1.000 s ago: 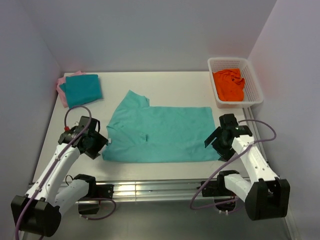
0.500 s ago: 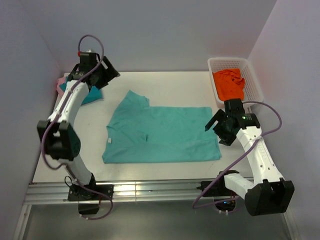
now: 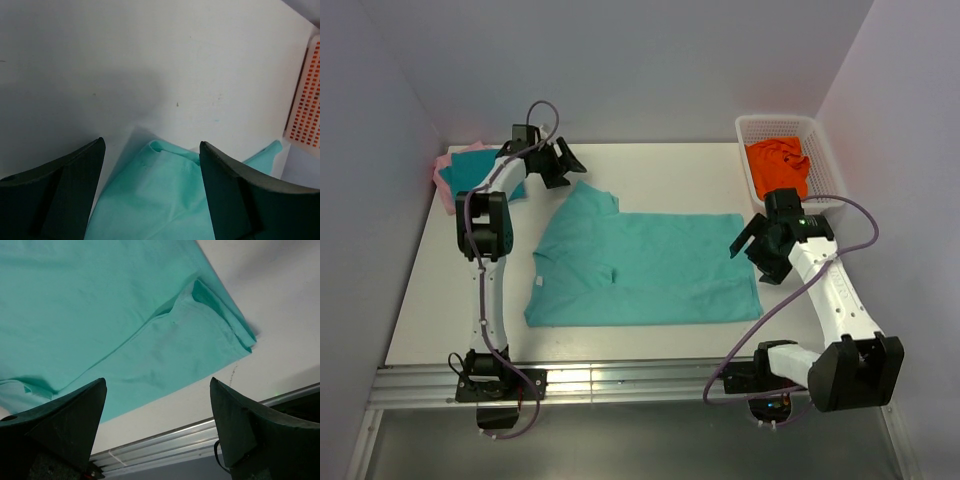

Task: Fold and stack the t-shirts
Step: Grap the side of the flattened tshirt furthest away from the robot with both arms

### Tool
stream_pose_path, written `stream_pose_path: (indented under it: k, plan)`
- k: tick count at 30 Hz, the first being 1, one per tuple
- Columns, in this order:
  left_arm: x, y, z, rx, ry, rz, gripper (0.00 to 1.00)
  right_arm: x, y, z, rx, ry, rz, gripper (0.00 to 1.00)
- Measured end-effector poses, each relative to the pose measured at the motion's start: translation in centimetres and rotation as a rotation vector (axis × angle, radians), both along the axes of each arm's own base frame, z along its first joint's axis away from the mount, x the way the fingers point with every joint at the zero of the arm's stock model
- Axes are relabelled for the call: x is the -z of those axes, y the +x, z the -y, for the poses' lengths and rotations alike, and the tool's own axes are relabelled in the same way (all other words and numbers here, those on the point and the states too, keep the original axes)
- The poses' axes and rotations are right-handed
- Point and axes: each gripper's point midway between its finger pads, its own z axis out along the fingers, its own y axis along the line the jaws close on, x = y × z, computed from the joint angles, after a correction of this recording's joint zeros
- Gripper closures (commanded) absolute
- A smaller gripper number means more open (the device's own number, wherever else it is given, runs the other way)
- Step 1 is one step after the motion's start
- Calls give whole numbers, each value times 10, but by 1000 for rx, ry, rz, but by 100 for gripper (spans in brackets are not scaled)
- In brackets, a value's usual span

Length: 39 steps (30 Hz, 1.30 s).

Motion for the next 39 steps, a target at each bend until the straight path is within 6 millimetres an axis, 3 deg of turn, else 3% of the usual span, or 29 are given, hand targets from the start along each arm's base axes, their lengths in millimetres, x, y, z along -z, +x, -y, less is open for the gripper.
stream_pose_path:
  k: [6,10,14,18,22,23,27,33,36,39]
  plan:
    - [0,-2,11,65,-69,26,23,11,3,3,9,-13,-50,9]
    - [15,-10,15,91,-78,19,32,19,7,2,12,-14,-77,9]
    - [18,-16,19,106,-86,25,41,24,10,2,12,-16,-90,9]
    - [22,-19,20,105,-75,15,61,27,12,3,12,-20,-96,10]
    - [27,-22,19,95,-61,-12,92,30,22,4,9,-27,-114,11]
    - [28,-23,19,92,-61,-18,93,30,28,3,6,-28,-112,12]
    - [29,-24,18,83,-61,-33,100,20,74,2,-16,-33,-76,12]
    - [30,-23,15,70,-54,-37,100,0,194,1,-42,-56,44,13]
    - [27,-23,10,67,-48,-50,100,10,238,0,-49,-69,54,13]
    - [19,-18,2,59,-48,-37,100,26,264,0,-52,-85,42,13]
